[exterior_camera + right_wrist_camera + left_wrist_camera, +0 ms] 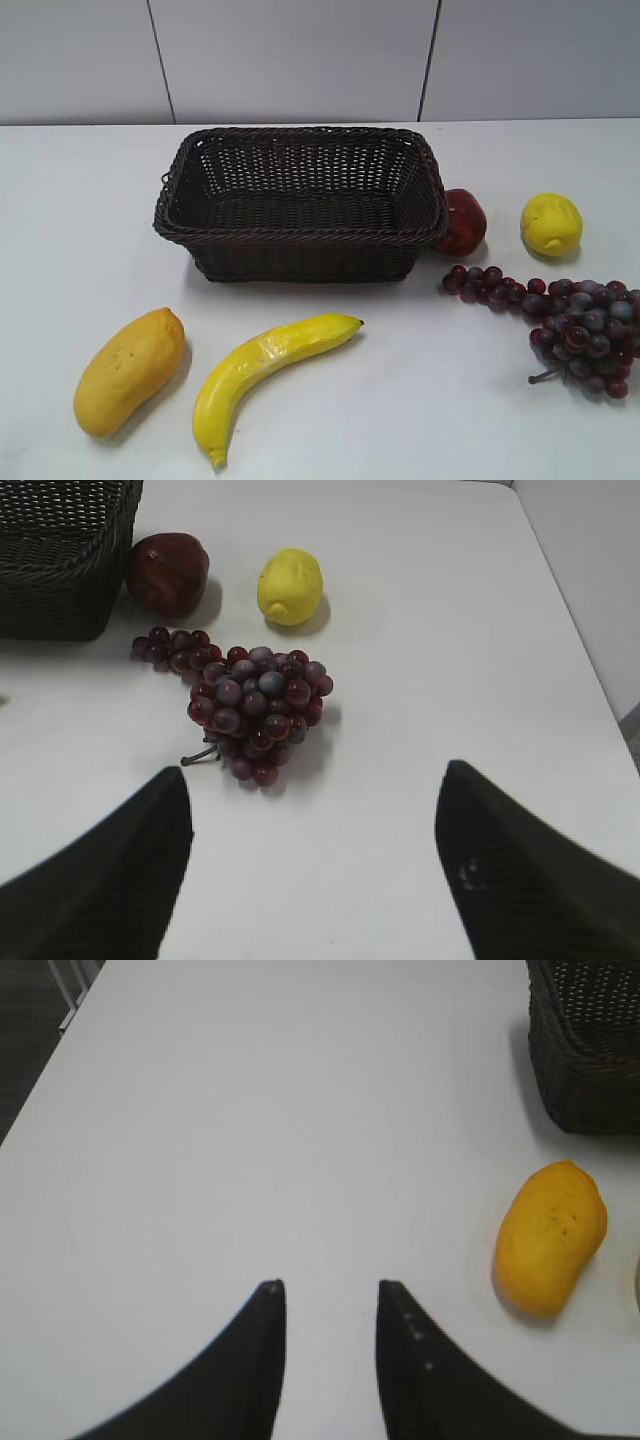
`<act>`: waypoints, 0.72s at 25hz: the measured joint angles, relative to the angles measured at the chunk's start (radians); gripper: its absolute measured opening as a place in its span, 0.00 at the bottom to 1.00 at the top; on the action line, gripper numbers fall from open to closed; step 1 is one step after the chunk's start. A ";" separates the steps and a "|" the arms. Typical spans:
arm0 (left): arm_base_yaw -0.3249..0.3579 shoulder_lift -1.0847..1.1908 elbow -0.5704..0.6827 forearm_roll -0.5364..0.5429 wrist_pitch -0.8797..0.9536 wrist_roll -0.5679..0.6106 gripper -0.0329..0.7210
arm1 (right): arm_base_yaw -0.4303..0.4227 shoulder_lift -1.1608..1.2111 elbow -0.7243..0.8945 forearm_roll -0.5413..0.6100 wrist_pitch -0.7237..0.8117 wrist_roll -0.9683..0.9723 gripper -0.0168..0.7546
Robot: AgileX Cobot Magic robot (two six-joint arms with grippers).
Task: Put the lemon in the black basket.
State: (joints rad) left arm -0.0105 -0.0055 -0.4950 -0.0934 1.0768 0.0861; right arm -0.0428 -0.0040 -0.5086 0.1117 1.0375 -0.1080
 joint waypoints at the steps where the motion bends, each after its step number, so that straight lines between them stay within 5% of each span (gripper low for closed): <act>1: 0.000 0.000 0.000 0.000 0.000 0.000 0.35 | 0.000 0.000 0.000 0.000 0.000 0.000 0.76; 18: 0.000 0.000 0.000 0.000 0.000 0.000 0.35 | 0.000 0.038 -0.004 -0.002 -0.009 0.000 0.76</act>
State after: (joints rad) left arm -0.0105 -0.0055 -0.4950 -0.0934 1.0768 0.0861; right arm -0.0428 0.0339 -0.5129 0.1097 1.0288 -0.1080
